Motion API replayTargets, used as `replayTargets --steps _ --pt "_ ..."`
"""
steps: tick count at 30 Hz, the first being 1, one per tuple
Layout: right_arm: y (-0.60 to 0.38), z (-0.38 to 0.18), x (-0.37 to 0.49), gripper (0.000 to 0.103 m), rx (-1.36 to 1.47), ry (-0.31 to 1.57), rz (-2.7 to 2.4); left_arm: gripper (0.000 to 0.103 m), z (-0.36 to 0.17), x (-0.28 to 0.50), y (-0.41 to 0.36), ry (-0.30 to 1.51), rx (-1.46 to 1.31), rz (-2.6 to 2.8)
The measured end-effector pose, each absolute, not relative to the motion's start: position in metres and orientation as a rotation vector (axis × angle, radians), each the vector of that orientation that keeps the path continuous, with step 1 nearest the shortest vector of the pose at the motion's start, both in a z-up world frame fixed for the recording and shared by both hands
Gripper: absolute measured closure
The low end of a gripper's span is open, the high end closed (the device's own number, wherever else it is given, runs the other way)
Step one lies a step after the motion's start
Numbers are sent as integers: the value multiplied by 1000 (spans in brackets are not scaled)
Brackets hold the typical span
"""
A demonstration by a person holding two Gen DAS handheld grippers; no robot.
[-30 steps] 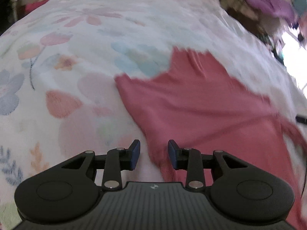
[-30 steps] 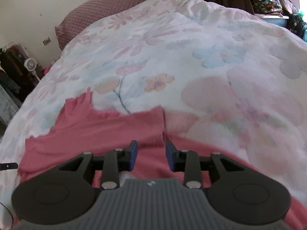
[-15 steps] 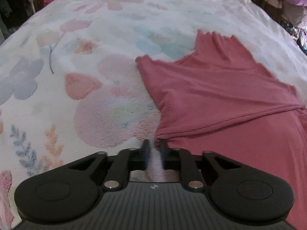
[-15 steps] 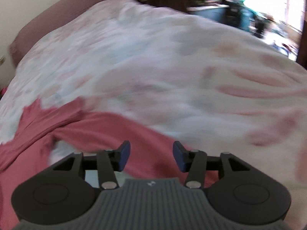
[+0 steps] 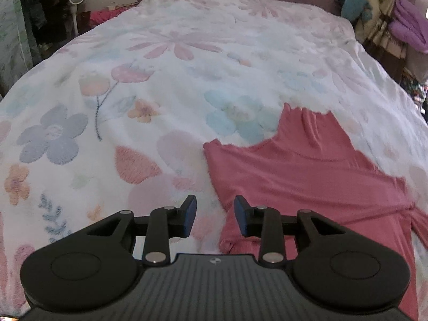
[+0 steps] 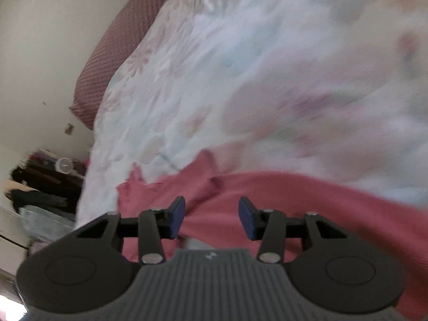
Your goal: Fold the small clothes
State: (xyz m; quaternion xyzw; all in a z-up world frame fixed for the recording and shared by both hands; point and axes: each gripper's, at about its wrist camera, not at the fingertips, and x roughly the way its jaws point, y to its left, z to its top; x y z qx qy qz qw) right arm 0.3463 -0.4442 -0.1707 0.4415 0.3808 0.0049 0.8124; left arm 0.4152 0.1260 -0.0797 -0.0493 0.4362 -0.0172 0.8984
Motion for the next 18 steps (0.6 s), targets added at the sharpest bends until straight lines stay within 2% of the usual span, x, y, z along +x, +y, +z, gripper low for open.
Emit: replayTargets --steps 5,7,8,10,13,18 --pt "-421 -210 410 66 1010 899 -54 64 -89 422 115 886 -96 -63" --pt "-419 -224 423 76 1050 917 -62 64 -94 424 110 883 -87 -87" --pt "-419 -229 427 86 1065 927 -68 64 -97 425 109 882 -80 -96" --pt "-416 -232 432 92 1058 925 -82 64 -101 425 106 881 -74 -105" --pt "-406 -213 434 97 974 870 -81 64 -105 422 106 872 -76 -122" --pt "-341 -152 457 97 600 815 34 64 -106 416 109 875 -108 -124"
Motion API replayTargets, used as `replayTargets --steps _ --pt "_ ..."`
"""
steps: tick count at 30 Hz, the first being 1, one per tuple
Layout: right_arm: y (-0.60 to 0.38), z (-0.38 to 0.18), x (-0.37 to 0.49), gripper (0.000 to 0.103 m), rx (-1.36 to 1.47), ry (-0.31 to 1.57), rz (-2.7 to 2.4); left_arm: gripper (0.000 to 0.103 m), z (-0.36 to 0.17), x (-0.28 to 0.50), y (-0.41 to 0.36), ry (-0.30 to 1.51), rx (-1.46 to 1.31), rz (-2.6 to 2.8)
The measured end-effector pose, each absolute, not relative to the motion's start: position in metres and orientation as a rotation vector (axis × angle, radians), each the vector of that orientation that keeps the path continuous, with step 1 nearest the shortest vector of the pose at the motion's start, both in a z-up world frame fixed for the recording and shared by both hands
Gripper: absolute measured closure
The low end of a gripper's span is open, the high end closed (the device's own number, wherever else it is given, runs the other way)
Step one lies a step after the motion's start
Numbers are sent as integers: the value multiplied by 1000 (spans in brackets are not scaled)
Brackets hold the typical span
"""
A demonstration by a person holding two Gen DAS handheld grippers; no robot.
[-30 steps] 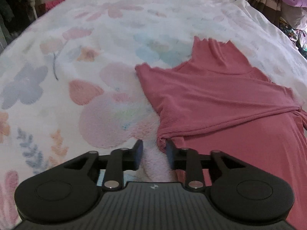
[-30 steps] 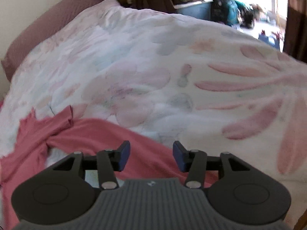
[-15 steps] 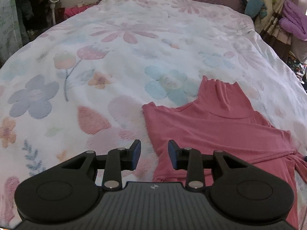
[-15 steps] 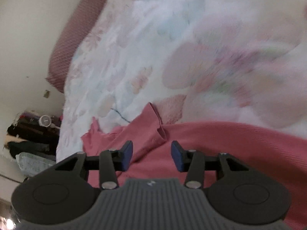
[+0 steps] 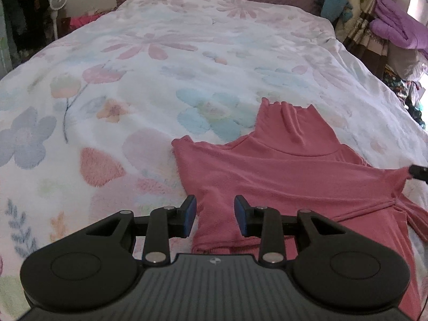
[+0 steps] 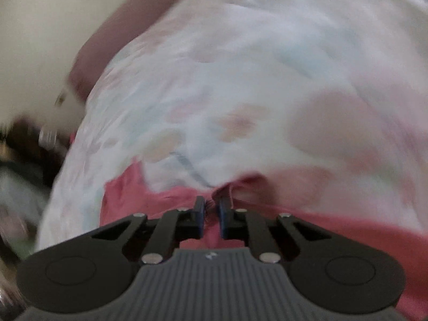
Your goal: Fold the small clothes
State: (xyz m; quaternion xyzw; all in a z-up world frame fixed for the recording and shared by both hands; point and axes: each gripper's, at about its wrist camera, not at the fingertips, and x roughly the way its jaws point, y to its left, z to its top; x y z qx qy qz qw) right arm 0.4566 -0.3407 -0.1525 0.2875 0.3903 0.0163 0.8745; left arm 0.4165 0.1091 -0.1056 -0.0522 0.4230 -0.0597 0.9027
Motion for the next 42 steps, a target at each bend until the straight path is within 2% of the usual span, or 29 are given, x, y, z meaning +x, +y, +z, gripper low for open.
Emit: replayTargets --steps 5,7,9,19,22,24,26,28,31,37,40,42 --pt "-246 -134 469 97 198 830 183 63 -103 410 122 888 -162 -115" --pt "-214 -148 468 91 116 879 239 59 -102 406 127 888 -171 -106" --pt "-202 -160 464 85 128 917 282 59 -100 403 132 890 -177 -91" --pt "-249 -149 454 80 256 884 227 56 -98 402 130 890 -213 -94" --pt "-252 -151 473 82 253 882 196 56 -99 400 122 903 -199 -103" --pt "-250 -155 483 94 220 888 175 56 -98 397 118 906 -192 -103" --pt "-246 -169 489 98 193 963 156 56 -96 393 118 910 -193 -104" --pt "-241 -184 483 98 163 1035 179 56 -94 390 118 909 -184 -109" --pt "-246 -180 464 97 143 1000 183 56 -90 387 116 913 -149 -104" --pt "-298 -113 398 86 212 842 153 55 -63 365 102 857 -112 -123" --pt "-348 -90 344 82 269 811 60 50 -49 352 90 829 -65 -118" --pt "-392 -79 299 74 326 796 -49 48 -41 341 81 814 -42 -120"
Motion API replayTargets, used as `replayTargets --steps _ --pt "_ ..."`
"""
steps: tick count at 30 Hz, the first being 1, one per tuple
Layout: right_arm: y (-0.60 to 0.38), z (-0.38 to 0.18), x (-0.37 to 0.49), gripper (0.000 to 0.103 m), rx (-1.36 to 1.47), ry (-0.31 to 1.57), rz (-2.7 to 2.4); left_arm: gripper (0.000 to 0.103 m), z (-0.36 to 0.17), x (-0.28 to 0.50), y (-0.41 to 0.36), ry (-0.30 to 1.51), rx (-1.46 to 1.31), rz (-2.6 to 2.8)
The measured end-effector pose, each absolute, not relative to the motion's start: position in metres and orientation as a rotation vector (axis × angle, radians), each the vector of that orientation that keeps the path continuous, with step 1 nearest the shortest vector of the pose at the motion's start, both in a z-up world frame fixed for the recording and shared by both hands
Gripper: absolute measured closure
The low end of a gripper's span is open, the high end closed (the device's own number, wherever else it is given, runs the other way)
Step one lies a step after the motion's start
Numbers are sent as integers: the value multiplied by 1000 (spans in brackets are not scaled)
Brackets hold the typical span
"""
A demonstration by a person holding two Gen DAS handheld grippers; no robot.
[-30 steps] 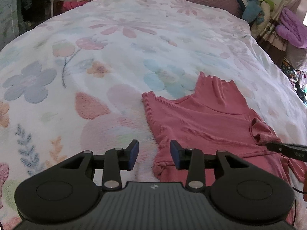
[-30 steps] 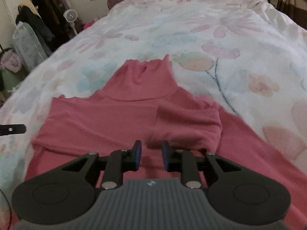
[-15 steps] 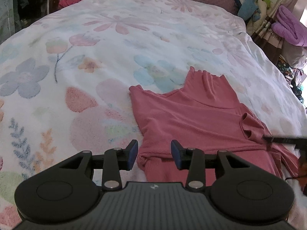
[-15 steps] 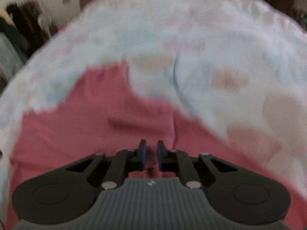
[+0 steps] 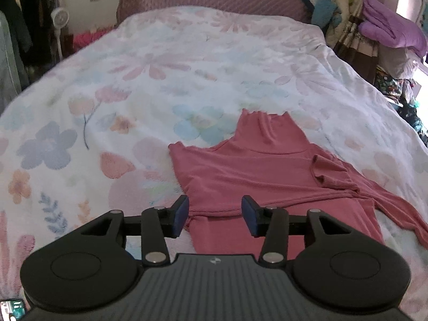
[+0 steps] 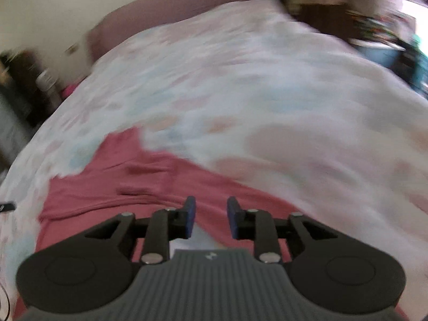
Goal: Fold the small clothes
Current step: 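Grasp the other sleeve cuff with the right gripper and lift it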
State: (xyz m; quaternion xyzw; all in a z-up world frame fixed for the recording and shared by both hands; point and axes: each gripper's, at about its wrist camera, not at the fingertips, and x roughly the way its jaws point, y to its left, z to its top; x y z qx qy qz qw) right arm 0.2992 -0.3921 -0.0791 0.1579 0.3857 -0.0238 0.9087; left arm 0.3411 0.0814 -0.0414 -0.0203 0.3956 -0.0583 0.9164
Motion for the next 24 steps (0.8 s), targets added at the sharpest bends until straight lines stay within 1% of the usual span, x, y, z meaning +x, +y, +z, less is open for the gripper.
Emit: replayTargets --steps 4,5,6,9,13,16,17,20,21,22,23,24 --pt "-465 -74 220 64 407 803 -269 47 -35 323 67 812 -35 -140" --pt "-482 -76 201 58 440 810 -323 47 -34 319 64 815 -37 -145" --pt "-499 -79 180 55 479 820 -376 47 -34 315 61 817 -41 -148" --pt "-533 -91 133 55 591 844 -479 47 -32 304 53 823 -53 -156" --pt "-559 -110 85 55 778 822 -523 47 -29 293 47 827 -59 -160" --pt "-561 -129 71 55 860 836 -524 46 -27 287 43 827 -49 -158" --pt "-563 -135 70 56 909 832 -526 46 -26 286 42 830 -47 -154" --pt "-569 -162 66 57 1132 809 -496 46 -23 282 41 828 -49 -148" --pt "-571 -172 66 72 1196 797 -493 45 -22 281 42 826 -50 -149" --pt "-572 -178 67 83 1232 784 -497 44 -21 280 42 827 -48 -149" --pt "-572 -181 70 92 1253 779 -502 44 -21 280 43 828 -45 -147" --pt "-572 -180 72 94 1251 777 -506 44 -20 280 44 830 -39 -144"
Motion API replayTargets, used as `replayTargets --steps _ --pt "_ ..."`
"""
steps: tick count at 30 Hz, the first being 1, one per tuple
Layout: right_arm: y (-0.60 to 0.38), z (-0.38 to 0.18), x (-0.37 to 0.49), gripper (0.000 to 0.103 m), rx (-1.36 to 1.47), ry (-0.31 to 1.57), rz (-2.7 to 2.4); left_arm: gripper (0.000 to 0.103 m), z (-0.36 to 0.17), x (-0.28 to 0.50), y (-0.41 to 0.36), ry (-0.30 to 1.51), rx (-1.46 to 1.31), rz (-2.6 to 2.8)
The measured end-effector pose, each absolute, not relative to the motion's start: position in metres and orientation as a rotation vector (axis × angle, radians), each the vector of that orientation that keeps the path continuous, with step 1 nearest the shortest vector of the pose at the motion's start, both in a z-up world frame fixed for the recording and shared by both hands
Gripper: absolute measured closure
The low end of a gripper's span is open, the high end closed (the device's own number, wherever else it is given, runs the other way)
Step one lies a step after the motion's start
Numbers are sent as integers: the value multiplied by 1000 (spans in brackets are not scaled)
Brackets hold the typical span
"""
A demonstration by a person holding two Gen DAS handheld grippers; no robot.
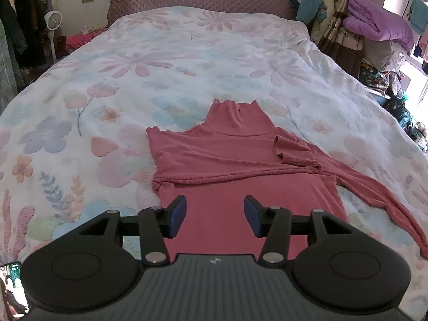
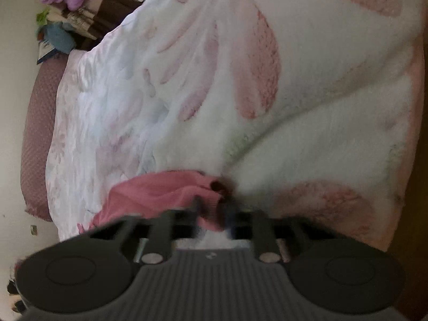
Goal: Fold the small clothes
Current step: 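Grasp the other sleeve cuff with the right gripper and lift it, then lay the held sleeve across the shirt body and open the right gripper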
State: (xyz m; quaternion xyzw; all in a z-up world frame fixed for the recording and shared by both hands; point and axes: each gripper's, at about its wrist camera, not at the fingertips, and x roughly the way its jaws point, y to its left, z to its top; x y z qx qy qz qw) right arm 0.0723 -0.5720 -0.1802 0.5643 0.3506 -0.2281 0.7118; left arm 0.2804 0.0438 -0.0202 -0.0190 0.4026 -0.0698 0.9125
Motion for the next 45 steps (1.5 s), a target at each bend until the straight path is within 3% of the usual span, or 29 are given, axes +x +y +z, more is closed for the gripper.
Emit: replayTargets --steps 5,15,19,24,31,41,43,45 --pt "-568 -128 107 97 1020 724 -511 44 -17 287 53 820 -19 -122" --pt "-527 81 286 99 566 522 -323 44 -9 291 76 784 -34 -144" --pt "-468 149 353 99 454 464 -187 44 -13 294 89 785 -49 -134" --pt "-350 187 433 99 330 474 42 44 -16 301 107 784 -87 -126" --pt "-167 138 506 99 275 595 299 44 -15 322 130 763 -93 -105" --pt "-11 -52 523 97 358 885 490 45 -35 354 167 747 -195 -79" --pt "4 -86 517 90 364 967 556 45 -43 359 175 758 -221 -62" --pt "8 -111 509 69 351 1018 589 45 -49 365 181 769 -242 -54"
